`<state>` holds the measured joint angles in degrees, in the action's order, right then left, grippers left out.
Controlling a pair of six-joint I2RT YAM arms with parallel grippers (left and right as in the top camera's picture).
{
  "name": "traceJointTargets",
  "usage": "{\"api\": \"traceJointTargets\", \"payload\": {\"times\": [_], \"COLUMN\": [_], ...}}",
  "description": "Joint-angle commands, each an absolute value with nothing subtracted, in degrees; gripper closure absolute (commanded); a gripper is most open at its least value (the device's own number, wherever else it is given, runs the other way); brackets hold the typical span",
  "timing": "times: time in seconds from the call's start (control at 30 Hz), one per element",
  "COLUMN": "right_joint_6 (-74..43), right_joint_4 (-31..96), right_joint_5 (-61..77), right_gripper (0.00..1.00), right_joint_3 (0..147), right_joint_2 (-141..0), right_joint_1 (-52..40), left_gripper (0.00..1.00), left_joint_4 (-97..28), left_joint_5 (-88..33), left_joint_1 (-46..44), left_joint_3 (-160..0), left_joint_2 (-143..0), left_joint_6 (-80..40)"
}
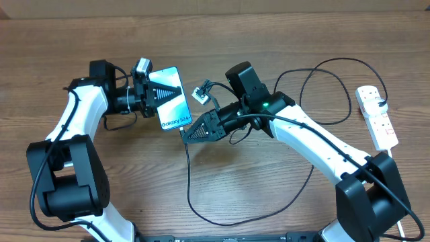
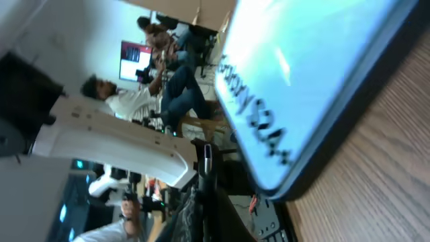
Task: Plug charger to phone and switch on socket
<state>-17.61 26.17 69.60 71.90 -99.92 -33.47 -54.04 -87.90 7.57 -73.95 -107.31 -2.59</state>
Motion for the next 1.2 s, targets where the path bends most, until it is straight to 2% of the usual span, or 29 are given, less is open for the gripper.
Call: {"api": "traceJointTargets", "payload": {"times": [0.0, 0.53, 1.17], "right_joint_6": [-25.50, -33.26, -36.29], "right_joint_4": [25.54, 22.24, 18.65], "right_joint_5": [66.81, 64.12, 62.65], "right_gripper": [0.96, 0.96, 0.96], "right_joint_3": [72.36, 72.36, 72.38], "right_joint_2": [-99.72, -99.72, -99.72], "right_joint_1": [-33.80, -33.80, -34.15], "left_gripper": [0.96, 0.96, 0.96], "left_joint_4": [-53.93, -53.95, -53.95], "left_joint_5": [-90.56, -90.56, -90.56], "left_joint_1": [7.42, 7.42, 7.42], "left_joint_3": [-74.41, -74.41, -74.41], "left_joint_2": [-106.17, -106.17, -106.17], "left_joint_6": [-6.59, -6.92, -6.92]}}
